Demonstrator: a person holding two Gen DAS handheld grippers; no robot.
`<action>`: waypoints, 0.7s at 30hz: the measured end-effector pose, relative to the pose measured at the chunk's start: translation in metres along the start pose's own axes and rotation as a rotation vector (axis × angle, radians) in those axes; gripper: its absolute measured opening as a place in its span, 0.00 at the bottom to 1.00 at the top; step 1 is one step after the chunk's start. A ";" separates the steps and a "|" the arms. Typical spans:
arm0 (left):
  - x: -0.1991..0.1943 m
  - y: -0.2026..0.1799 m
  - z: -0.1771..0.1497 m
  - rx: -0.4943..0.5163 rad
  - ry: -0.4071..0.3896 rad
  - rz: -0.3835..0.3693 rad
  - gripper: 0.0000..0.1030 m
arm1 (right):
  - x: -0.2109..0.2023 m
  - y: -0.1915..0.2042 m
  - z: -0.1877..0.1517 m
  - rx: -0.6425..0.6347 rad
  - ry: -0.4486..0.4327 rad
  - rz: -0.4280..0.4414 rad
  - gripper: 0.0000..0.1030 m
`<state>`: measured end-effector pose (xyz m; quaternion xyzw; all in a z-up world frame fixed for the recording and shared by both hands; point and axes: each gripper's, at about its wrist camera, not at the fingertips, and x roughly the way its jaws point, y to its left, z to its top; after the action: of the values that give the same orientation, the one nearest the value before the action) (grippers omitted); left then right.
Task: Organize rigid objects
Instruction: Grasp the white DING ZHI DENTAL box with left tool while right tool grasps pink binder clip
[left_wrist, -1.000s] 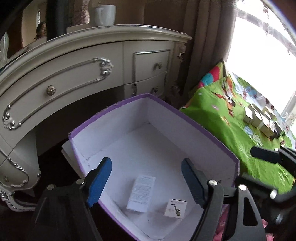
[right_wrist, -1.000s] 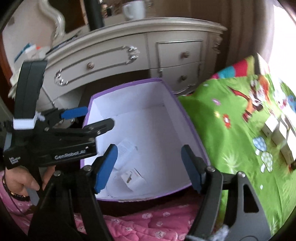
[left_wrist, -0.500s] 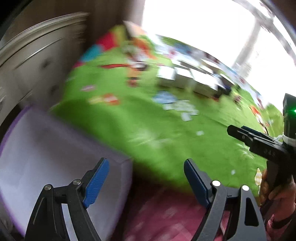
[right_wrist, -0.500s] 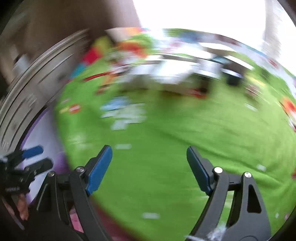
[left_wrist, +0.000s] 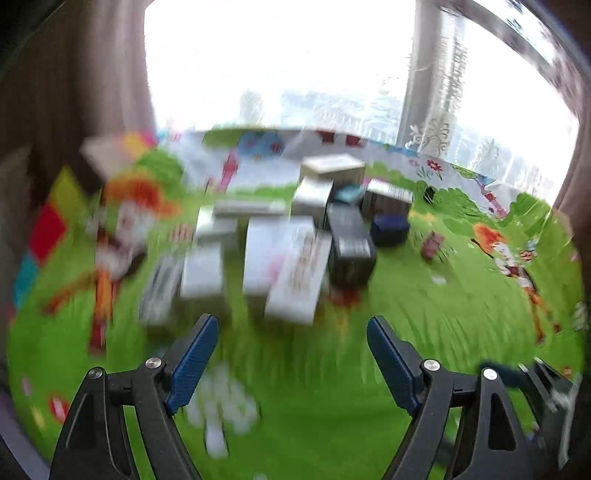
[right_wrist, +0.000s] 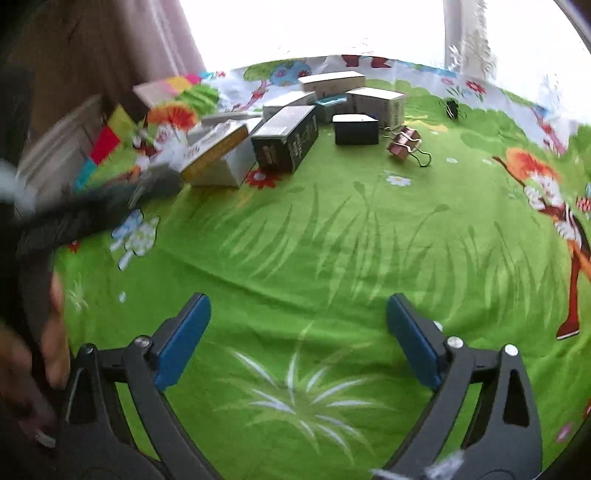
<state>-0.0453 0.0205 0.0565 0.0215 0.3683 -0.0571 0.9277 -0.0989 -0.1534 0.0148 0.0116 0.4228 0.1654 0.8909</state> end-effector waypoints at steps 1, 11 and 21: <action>0.008 -0.003 0.008 0.025 -0.007 0.002 0.81 | 0.000 0.000 -0.001 -0.002 -0.001 0.004 0.96; 0.005 -0.010 -0.002 0.067 -0.019 -0.063 0.30 | -0.006 -0.014 -0.004 0.081 -0.039 0.104 0.97; 0.008 0.008 -0.060 0.022 0.097 -0.041 0.40 | -0.009 -0.023 -0.003 0.118 -0.044 0.044 0.97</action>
<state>-0.0795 0.0331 0.0077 0.0267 0.4126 -0.0790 0.9071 -0.1002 -0.1783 0.0156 0.0768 0.4119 0.1593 0.8939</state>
